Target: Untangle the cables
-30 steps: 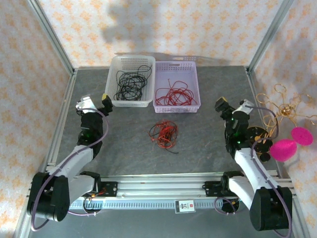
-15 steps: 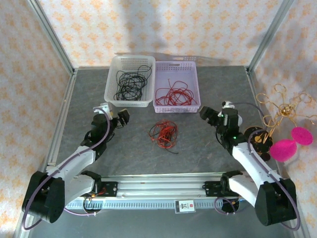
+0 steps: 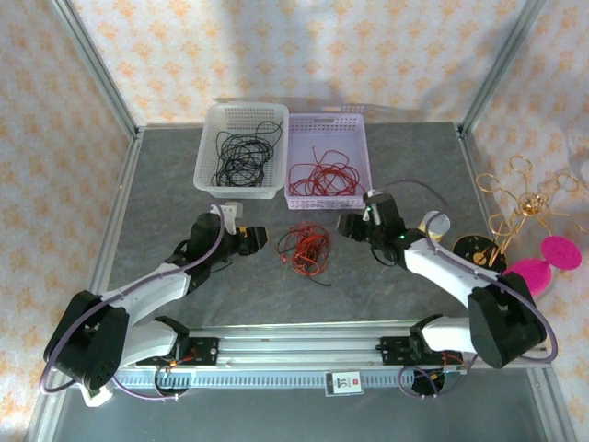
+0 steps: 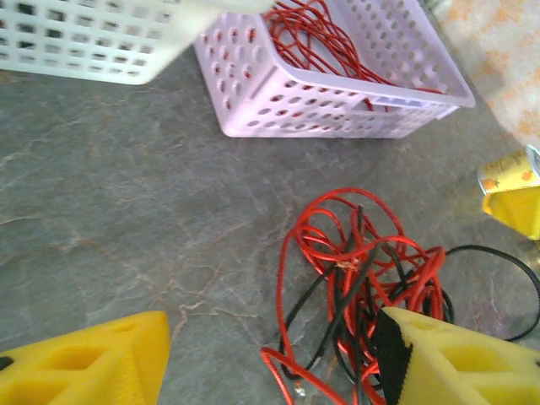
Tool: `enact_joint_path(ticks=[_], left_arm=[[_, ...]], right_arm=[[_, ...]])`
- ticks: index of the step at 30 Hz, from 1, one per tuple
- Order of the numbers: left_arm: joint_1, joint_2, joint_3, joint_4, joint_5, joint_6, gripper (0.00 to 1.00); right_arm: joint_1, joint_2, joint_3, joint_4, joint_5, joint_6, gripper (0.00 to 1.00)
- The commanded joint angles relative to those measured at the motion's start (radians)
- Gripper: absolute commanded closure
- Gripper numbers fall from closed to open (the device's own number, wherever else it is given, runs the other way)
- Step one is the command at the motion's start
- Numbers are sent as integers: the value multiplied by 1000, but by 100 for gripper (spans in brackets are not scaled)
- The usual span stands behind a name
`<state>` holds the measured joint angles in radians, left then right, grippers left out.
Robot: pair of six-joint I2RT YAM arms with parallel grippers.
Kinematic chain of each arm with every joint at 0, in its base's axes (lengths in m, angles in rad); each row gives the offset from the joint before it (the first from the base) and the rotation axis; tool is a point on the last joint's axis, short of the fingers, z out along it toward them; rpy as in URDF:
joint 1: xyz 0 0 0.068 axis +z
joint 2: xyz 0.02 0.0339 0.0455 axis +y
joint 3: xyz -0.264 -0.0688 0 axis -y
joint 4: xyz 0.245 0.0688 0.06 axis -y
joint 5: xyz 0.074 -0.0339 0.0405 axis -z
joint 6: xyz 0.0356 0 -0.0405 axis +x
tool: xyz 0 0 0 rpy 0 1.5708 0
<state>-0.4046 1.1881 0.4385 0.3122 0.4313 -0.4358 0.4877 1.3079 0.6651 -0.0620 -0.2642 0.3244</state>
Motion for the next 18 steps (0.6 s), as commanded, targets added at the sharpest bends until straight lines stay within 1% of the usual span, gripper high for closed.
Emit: enact_joint_path(ticks=[1, 5, 8, 11, 14, 18], left_arm=[[-35, 10, 38, -14, 41, 50, 32], [-54, 37, 49, -16, 30, 61, 32], [-60, 59, 58, -6, 32, 61, 32], [-67, 77, 68, 2, 33, 61, 32], [-72, 94, 76, 4, 29, 59, 32], [-76, 103, 79, 3, 29, 58, 33]], right_arm=[[17, -12, 29, -29, -11, 0, 42], [25, -88, 29, -92, -20, 3, 41], [36, -155, 23, -114, -71, 11, 40], [72, -187, 19, -111, -111, 26, 38], [127, -166, 19, -97, -97, 23, 37], [165, -80, 34, -83, -56, 11, 40]])
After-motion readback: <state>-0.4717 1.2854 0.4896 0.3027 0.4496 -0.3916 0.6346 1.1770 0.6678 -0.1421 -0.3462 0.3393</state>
